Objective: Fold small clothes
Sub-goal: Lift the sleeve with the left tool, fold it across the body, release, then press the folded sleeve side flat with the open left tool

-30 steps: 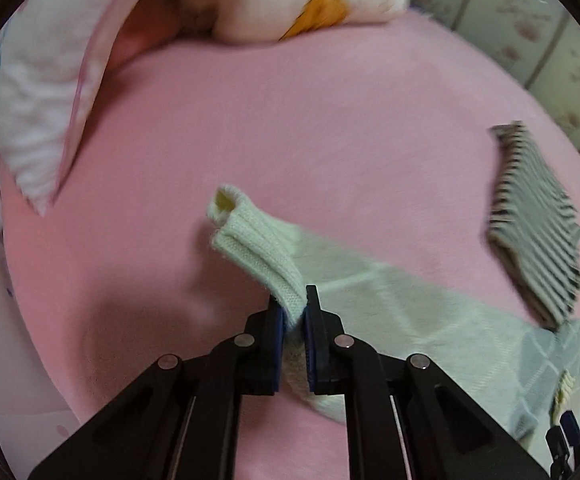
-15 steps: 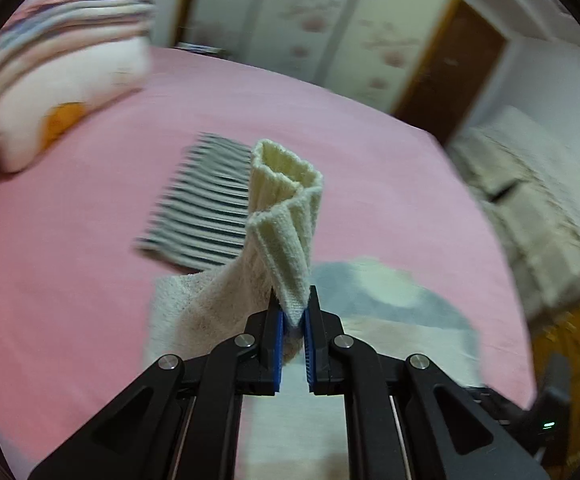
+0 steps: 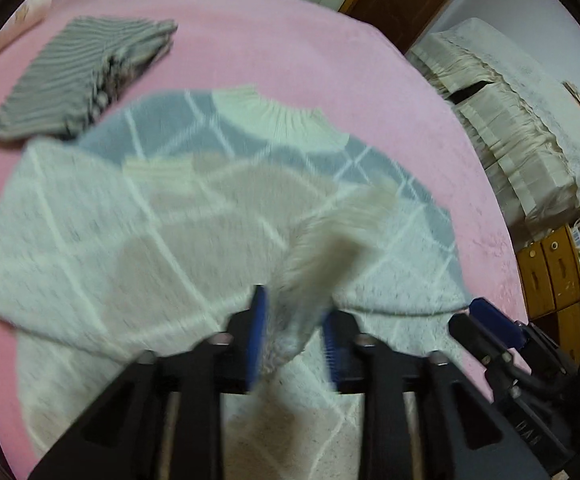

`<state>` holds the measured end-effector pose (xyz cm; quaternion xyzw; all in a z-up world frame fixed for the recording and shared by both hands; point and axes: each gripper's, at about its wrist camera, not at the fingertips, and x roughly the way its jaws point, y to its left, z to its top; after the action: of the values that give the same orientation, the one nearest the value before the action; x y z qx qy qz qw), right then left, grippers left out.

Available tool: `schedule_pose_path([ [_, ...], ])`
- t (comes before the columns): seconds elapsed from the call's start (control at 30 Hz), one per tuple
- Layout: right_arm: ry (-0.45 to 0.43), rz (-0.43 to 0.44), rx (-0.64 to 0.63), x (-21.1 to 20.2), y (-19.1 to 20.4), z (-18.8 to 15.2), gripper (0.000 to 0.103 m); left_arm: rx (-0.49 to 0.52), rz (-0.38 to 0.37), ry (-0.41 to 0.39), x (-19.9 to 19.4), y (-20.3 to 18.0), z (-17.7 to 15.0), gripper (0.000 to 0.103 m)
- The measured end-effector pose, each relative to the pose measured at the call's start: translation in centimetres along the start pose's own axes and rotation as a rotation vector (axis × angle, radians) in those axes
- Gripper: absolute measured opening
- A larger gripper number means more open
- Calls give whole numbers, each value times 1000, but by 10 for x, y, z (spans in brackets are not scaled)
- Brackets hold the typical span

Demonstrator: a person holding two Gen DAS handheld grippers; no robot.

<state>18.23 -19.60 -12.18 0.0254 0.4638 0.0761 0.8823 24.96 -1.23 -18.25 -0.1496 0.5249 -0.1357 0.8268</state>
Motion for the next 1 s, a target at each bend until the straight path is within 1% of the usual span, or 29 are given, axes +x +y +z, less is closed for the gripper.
schedule_pose_path([
  [0.03, 3, 1, 7, 1, -6, -2, 42, -15, -8, -6, 2, 1, -4, 39],
  [0.1, 5, 4, 17, 1, -12, -6, 42, -20, -10, -27, 1, 1, -10, 43],
  [0.17, 7, 17, 29, 3, -15, -8, 42, -14, 4, -53, -3, 3, -19, 47],
  [0.23, 11, 31, 37, 5, -16, -9, 42, -10, 13, -85, -12, 7, -25, 54],
  [0.33, 20, 58, 47, 10, -15, -9, 42, -7, 28, -120, -19, 6, -33, 57],
  [0.47, 23, 116, 72, 9, -14, -8, 42, -23, 24, -153, -38, 13, -41, 58],
  [0.53, 23, 139, 94, 9, -15, -8, 42, -28, 41, -178, -48, 20, -47, 59],
  [0.6, 25, 148, 110, 9, -17, -7, 47, -14, 82, -202, -56, 27, -53, 59],
  [0.67, 22, 148, 112, 9, -18, -8, 48, 17, 164, -222, -65, 34, -60, 62],
  [0.73, 23, 141, 107, 11, -18, -8, 48, 39, 236, -231, -71, 42, -67, 71],
  [0.8, 31, 133, 105, 15, -17, -8, 48, 51, 295, -233, -76, 50, -74, 72],
  [0.9, 39, 129, 104, 21, -16, -9, 47, 49, 338, -224, -81, 62, -81, 72],
  [1.0, 49, 129, 99, 27, -12, -9, 48, 31, 354, -219, -84, 75, -84, 72],
])
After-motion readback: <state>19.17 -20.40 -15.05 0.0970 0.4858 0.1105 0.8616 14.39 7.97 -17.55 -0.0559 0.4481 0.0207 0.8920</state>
